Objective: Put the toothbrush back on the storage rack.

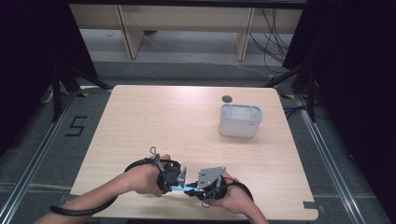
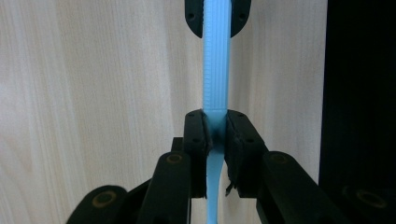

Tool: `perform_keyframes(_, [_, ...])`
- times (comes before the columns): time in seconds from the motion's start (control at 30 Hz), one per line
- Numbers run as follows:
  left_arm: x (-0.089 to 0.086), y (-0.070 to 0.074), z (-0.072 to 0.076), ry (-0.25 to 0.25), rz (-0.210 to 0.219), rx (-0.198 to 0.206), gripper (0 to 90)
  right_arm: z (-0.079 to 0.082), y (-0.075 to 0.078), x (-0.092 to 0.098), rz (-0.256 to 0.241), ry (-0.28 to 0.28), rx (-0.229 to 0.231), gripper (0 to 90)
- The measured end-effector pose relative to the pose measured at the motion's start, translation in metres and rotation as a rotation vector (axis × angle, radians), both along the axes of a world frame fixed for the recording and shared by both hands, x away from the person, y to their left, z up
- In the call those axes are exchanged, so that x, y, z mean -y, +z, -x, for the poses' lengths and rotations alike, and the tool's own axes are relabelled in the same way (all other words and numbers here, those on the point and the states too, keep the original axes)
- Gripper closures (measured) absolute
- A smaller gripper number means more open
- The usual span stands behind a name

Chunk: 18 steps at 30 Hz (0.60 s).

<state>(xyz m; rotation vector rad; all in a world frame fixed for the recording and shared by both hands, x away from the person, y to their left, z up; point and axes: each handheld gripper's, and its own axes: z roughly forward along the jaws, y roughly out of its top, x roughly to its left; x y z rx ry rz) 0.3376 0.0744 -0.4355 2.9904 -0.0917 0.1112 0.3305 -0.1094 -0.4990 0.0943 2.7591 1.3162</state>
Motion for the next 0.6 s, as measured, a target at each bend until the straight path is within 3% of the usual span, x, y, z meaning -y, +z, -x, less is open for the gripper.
perform_keyframes(0.07, [0.000,0.000,0.000,0.001,0.001,-0.006,78.5,0.000,0.001,0.000,0.002,-0.004,0.017,78.8])
perform_keyframes(0.1, [0.000,0.000,0.000,0.001,0.000,-0.005,78.4,0.000,0.000,0.000,0.001,0.002,-0.006,78.9])
perform_keyframes(0.27, [-0.001,0.001,-0.001,0.007,0.009,-0.009,76.9,0.004,0.002,0.001,0.008,-0.027,-0.025,79.0])
perform_keyframes(0.33, [-0.002,0.002,-0.002,0.035,0.039,0.000,73.0,0.004,0.002,0.001,0.012,-0.034,-0.011,79.1])
perform_keyframes(0.4, [-0.005,0.006,-0.002,0.066,0.078,0.017,63.4,0.000,0.003,0.005,0.022,-0.046,0.055,79.1])
perform_keyframes(0.43, [-0.007,0.008,-0.001,0.083,0.105,0.026,63.4,0.000,0.003,0.005,0.022,-0.046,0.055,79.1])
perform_keyframes(0.47, [-0.011,0.013,0.000,0.126,0.174,0.040,57.0,-0.001,0.003,0.011,0.018,-0.085,0.045,79.1])
perform_keyframes(0.5, [-0.013,0.015,0.001,0.142,0.210,0.045,54.4,-0.001,0.003,0.014,0.011,-0.111,0.051,79.0])
perform_keyframes(0.53, [-0.013,0.015,0.001,0.142,0.210,0.045,52.2,-0.001,0.003,0.014,0.011,-0.111,0.051,79.0])
perform_keyframes(0.57, [-0.016,0.017,0.002,0.157,0.250,0.048,49.5,-0.003,0.004,0.021,0.002,-0.159,0.066,79.0])
perform_keyframes(0.6, [-0.019,0.019,0.003,0.170,0.288,0.051,49.5,-0.003,0.004,0.021,0.002,-0.159,0.066,79.0])
